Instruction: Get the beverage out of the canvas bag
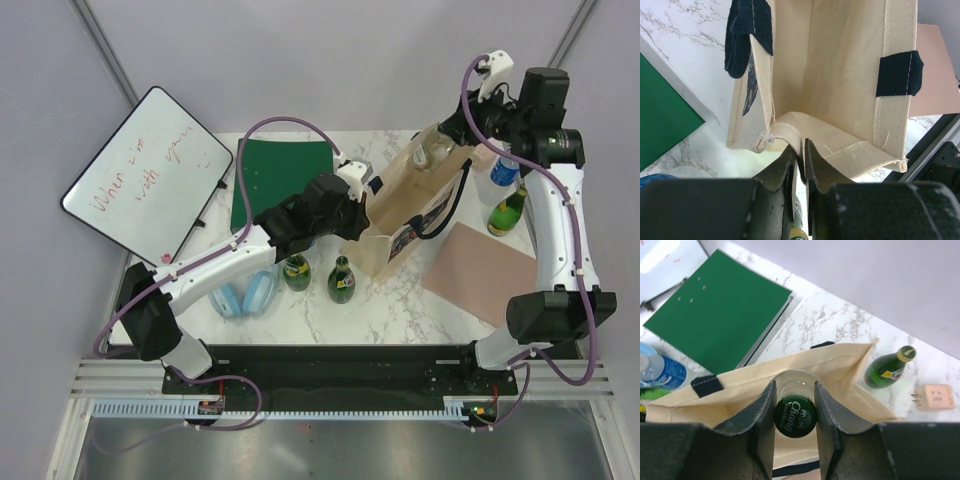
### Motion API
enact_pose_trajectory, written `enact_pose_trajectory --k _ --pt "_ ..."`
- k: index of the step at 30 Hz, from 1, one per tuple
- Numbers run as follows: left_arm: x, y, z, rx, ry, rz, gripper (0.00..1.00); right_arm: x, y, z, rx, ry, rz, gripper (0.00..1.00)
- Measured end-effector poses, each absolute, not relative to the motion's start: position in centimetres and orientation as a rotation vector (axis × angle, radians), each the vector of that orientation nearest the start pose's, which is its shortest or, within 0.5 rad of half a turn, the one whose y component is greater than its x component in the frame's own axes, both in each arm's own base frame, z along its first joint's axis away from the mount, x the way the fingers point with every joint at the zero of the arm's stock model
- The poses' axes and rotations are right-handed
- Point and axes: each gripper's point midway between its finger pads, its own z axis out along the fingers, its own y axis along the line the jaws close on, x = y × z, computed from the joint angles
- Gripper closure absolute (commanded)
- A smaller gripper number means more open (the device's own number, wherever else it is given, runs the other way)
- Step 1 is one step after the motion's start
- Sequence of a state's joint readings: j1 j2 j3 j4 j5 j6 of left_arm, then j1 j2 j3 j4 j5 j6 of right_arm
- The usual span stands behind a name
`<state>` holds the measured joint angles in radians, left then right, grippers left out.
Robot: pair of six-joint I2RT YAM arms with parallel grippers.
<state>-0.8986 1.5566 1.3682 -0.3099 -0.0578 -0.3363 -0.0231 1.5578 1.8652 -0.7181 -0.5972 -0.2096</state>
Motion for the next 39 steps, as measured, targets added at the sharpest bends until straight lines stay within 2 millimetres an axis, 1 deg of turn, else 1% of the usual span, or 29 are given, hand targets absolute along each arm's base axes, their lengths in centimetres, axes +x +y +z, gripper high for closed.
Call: enact_pose_trajectory --k 5,9,15,19,22,25,27,30,34,39 --pt "28.9 -36.9 23.6 0.554 2.072 -0.690 0.83 43.6 5.8 40.8 -0.465 1.794 0.418 1.00" --pt "29.0 -36.8 23.6 0.550 2.075 -0.693 0.83 44.6 4.6 42.3 -0.412 1.754 0.419 1.00" --pt "29.5 -36.4 23.5 0.528 2.083 -0.687 0.83 46.1 3.1 43.7 -0.352 1.720 0.416 1.00" --pt "29.9 -35.6 22.6 0.509 2.106 -0.670 0.83 47.0 2.0 44.5 -0.310 1.700 0.415 1.00" --pt "30.2 -35.2 22.1 0.495 2.119 -0.663 0.84 47.8 0.6 45.3 -0.272 1.676 0.401 1.00" --pt "30.3 -35.0 21.9 0.483 2.124 -0.663 0.83 48.4 -0.8 45.7 -0.241 1.661 0.376 1.00" --pt "30.3 -34.8 21.8 0.476 2.127 -0.662 0.84 48.9 -1.7 45.8 -0.224 1.657 0.354 1.00" --pt "30.5 -34.6 21.7 0.464 2.132 -0.663 0.84 49.9 -3.4 45.2 -0.198 1.661 0.319 1.00" --pt "30.7 -34.2 21.7 0.451 2.136 -0.662 0.84 51.4 -5.3 43.0 -0.164 1.700 0.279 1.00" --pt "30.8 -33.8 21.9 0.442 2.131 -0.661 0.84 53.3 -6.9 40.0 -0.148 1.753 0.243 1.00"
